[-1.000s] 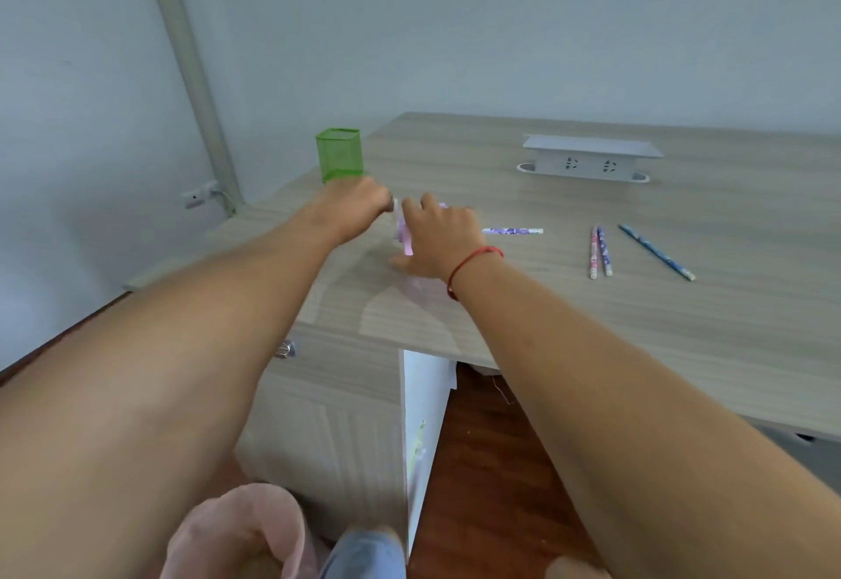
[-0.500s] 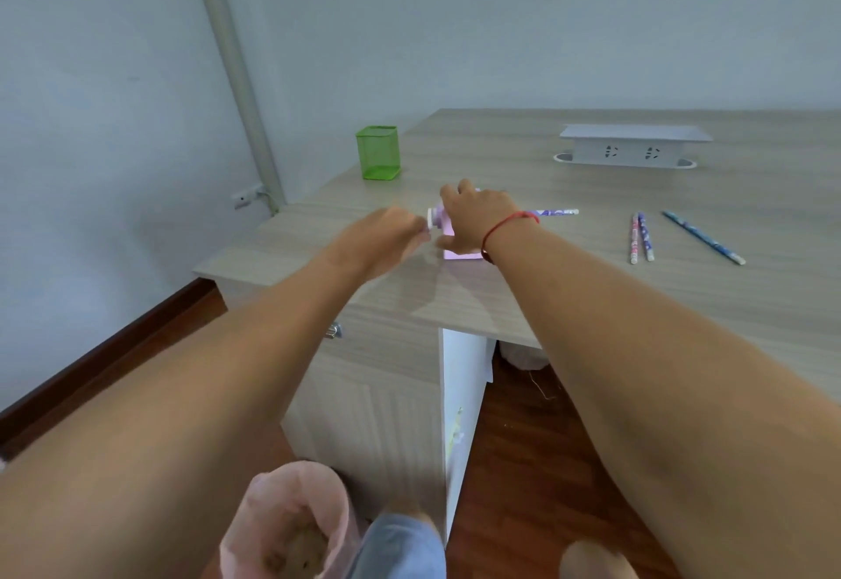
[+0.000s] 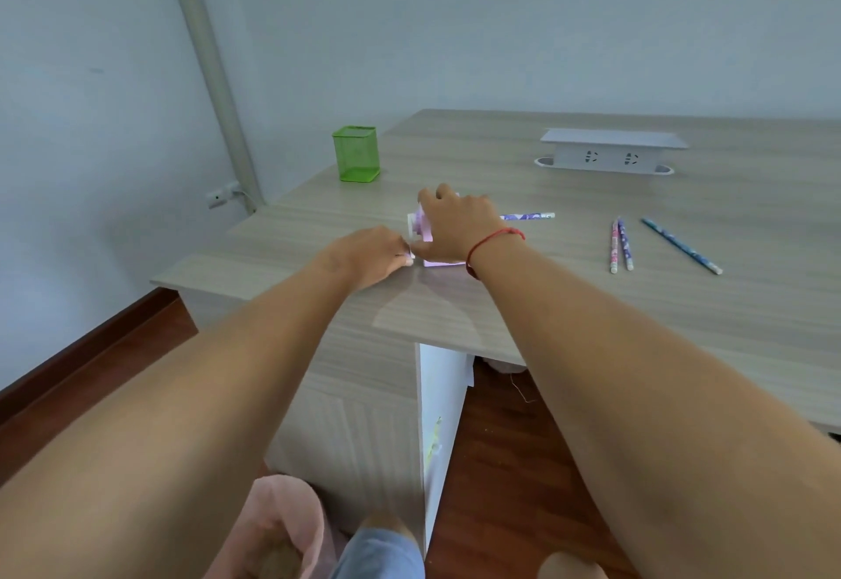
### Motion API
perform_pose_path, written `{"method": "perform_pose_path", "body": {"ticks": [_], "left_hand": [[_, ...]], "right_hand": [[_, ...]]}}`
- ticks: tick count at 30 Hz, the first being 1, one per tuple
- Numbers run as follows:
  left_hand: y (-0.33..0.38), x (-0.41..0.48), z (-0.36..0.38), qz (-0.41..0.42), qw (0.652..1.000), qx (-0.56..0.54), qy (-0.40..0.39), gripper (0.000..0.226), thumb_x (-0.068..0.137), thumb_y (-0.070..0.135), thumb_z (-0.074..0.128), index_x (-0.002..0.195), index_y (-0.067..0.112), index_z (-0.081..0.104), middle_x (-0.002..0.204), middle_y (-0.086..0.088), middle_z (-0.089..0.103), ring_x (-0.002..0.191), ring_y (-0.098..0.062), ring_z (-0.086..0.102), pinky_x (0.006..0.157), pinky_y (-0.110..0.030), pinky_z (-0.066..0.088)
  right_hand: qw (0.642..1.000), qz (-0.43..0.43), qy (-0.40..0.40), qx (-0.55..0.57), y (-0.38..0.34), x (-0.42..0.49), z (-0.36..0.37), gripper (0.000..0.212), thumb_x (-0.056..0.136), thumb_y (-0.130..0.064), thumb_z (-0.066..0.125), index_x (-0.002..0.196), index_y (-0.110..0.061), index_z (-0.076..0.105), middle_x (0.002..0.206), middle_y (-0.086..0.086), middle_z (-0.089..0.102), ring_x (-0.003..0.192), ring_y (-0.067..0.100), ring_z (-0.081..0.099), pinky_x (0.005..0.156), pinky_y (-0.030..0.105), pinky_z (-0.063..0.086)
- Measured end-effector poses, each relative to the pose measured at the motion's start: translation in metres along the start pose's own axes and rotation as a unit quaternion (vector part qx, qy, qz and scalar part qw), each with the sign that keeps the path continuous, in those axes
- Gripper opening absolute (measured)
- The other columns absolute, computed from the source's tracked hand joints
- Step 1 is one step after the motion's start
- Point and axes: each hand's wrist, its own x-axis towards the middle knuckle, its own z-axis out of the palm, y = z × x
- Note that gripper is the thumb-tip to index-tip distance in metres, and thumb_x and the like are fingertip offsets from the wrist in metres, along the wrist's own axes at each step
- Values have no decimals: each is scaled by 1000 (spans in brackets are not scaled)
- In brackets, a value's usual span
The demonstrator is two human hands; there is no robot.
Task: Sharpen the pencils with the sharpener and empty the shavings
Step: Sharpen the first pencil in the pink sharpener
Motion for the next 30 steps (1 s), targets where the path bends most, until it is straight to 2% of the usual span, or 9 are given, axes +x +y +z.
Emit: {"method": "perform_pose_path", "body": {"ticks": [2,5,9,13,15,18,22,24,30], "left_hand": [[2,10,-4,-13,1000,16,-16,30,98,25,42,110,9,64,111,-18,65,102,-35,59,86,-37,46],[3,25,-11,-32,998,49,-10,25,94,24,46,103,7,62,105,-20,64,94,-35,59,72,-31,39],[-4,36,-32,-31,991,113,56,27,95,20,47,92,-1,63,93,-26,62,80,-36,59,62,-34,40],[-2,38,-62,22,986,122,112,36,100,24,40,100,-3,63,95,-30,59,97,-42,58,68,-40,41],[-5,28,-61,54,983,129,122,30,100,18,41,97,-2,63,91,-29,62,98,-43,58,72,-46,46],[-4,3,-49,82,975,129,159,20,96,3,45,92,-1,64,80,-29,61,82,-42,60,64,-49,49],[4,-19,-38,113,973,100,174,20,94,8,50,82,-2,61,66,-29,57,62,-43,57,54,-49,48],[6,-24,-29,110,980,71,152,23,95,13,49,83,-2,61,71,-28,59,65,-43,58,58,-47,47],[8,-7,0,27,998,52,16,33,100,22,38,107,2,63,108,-21,64,101,-37,60,85,-42,46]], "right_hand": [[1000,1,16,-2,0,1,2,51,88,-48,50,125,-14,46,123,6,52,106,31,60,80,36,39],[1000,2,18,-6,1,1,3,50,86,-45,52,125,-14,47,124,7,52,107,31,60,84,37,42],[1000,-6,5,-20,2,0,3,51,86,-43,54,128,-14,44,127,6,50,109,31,59,86,37,42],[1000,14,-18,-10,8,1,-1,57,88,-43,53,134,-13,38,130,7,48,113,31,58,87,37,43],[999,9,-39,-10,7,3,-2,59,88,-45,54,135,-12,37,131,8,46,113,32,58,88,38,43],[998,4,-58,-18,5,6,-3,61,87,-47,57,135,-13,38,134,8,45,116,32,57,92,40,42],[997,12,-70,-16,3,6,-3,63,87,-49,56,136,-15,37,137,7,43,118,32,56,94,41,41],[997,18,-72,-10,3,6,-3,61,86,-49,56,134,-16,38,136,7,43,119,31,55,95,42,41],[999,12,-46,6,4,3,-3,56,85,-47,54,130,-14,43,130,7,47,110,33,58,91,40,42]]}}
